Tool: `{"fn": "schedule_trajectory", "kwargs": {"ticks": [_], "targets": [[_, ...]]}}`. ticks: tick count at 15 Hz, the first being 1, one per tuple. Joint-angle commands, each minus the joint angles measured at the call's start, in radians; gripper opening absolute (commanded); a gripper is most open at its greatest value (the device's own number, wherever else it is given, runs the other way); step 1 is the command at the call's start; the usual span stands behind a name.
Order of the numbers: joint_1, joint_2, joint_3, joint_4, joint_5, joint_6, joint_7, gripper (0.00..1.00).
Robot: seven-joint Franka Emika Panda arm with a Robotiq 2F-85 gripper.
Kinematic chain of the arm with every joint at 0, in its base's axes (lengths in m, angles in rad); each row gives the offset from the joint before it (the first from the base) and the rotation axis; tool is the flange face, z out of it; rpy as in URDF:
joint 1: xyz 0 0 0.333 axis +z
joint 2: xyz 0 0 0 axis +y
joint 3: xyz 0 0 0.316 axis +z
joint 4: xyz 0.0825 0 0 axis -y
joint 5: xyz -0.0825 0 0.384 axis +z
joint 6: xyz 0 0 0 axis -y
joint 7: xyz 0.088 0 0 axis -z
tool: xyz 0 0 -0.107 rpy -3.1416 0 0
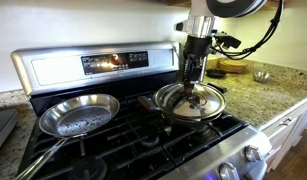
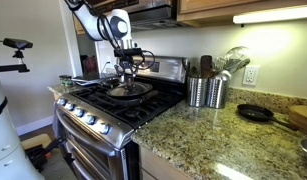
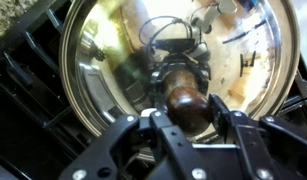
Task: Put the silver lid on top of the pan on the right side of the stove
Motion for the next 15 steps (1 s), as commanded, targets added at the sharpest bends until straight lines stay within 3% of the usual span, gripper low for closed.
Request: {"fn": "schedule_trajectory", "kwargs": {"ticks": [1, 15], "targets": [[0.007, -0.072, 0.001, -0.029, 0.025, 0.020, 0.008, 0.20], [0.001, -0.002, 0.004, -0.013, 0.110, 0.075, -0.007, 0.20]]}}
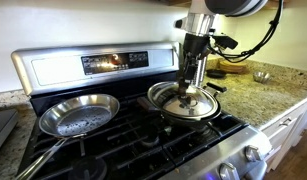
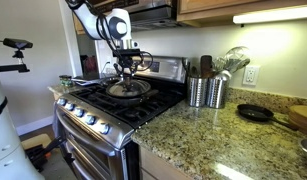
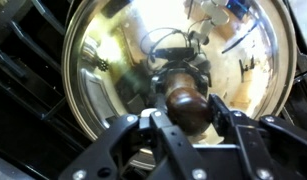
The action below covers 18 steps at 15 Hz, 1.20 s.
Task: Put the silver lid on top of the pan on the right side of the stove
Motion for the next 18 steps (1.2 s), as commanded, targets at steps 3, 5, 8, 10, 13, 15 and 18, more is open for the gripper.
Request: {"fn": "schedule_trajectory", "kwargs": {"ticks": [3, 5, 8, 10, 13, 15, 18], "targets": [[-0.001, -0.002, -0.008, -0.013, 0.007, 0.014, 0.006, 0.20], [0.000, -0.011, -0.008, -0.019, -0.001, 0.007, 0.010, 0.20], [0.002, -0.018, -0.007, -0.016, -0.003, 0.003, 0.012, 0.20], [0.003, -0.020, -0.005, -0.009, 0.000, -0.005, 0.013, 0.20], [0.006, -0.028, -0.005, -0.006, -0.008, -0.018, 0.025, 0.20], [0.007, -0.034, -0.006, -0.009, -0.014, -0.022, 0.031, 0.20], [0.008, -0.047, -0.009, -0.015, -0.026, -0.034, 0.042, 0.20]]}}
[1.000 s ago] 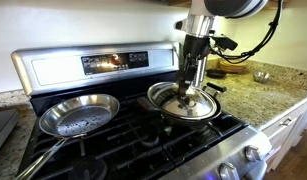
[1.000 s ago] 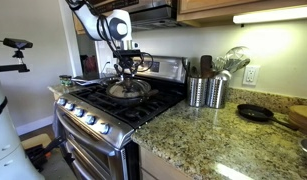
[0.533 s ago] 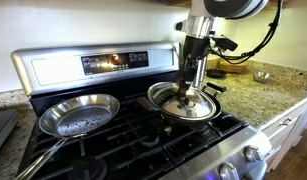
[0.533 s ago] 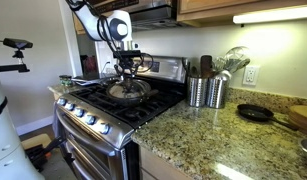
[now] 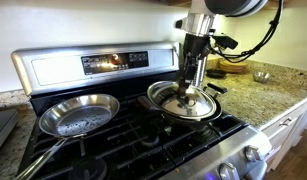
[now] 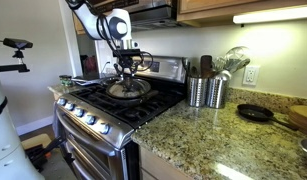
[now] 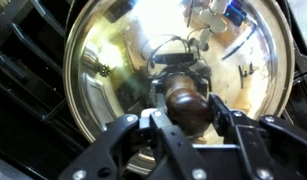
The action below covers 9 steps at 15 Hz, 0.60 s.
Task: Put the silver lid on top of the pan on the right side of the stove
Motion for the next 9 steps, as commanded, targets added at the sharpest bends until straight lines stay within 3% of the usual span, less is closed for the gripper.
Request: {"fn": "schedule_trajectory", "kwargs": {"ticks": [1, 9], "targets": [[0.007, -0.050, -0.008, -0.018, -0.025, -0.035, 0.043, 0.20], [0.008, -0.073, -0.008, -0.041, -0.032, -0.059, 0.048, 0.20]]}}
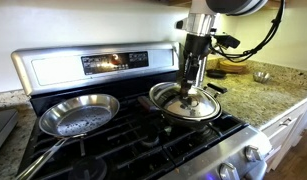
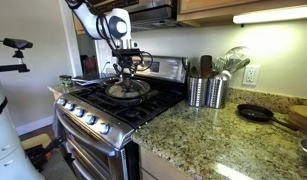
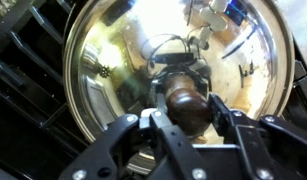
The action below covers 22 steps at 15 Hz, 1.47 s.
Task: Put the silver lid on top of the pan on the right side of the stove
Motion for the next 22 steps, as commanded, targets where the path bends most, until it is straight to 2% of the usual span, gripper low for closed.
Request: {"fn": "schedule_trajectory", "kwargs": {"ticks": [1, 9, 18, 22], "targets": [[0.008, -0.067, -0.008, -0.041, -0.023, -0.028, 0.035, 0.20], [0.003, -0.076, -0.017, -0.067, -0.028, -0.030, 0.045, 0.20], [-0.005, -0.038, -0.031, -0.065, -0.026, 0.064, 0.026, 0.20], [-0.001, -0.030, -0.028, -0.061, -0.020, 0.042, 0.027, 0.20]]}}
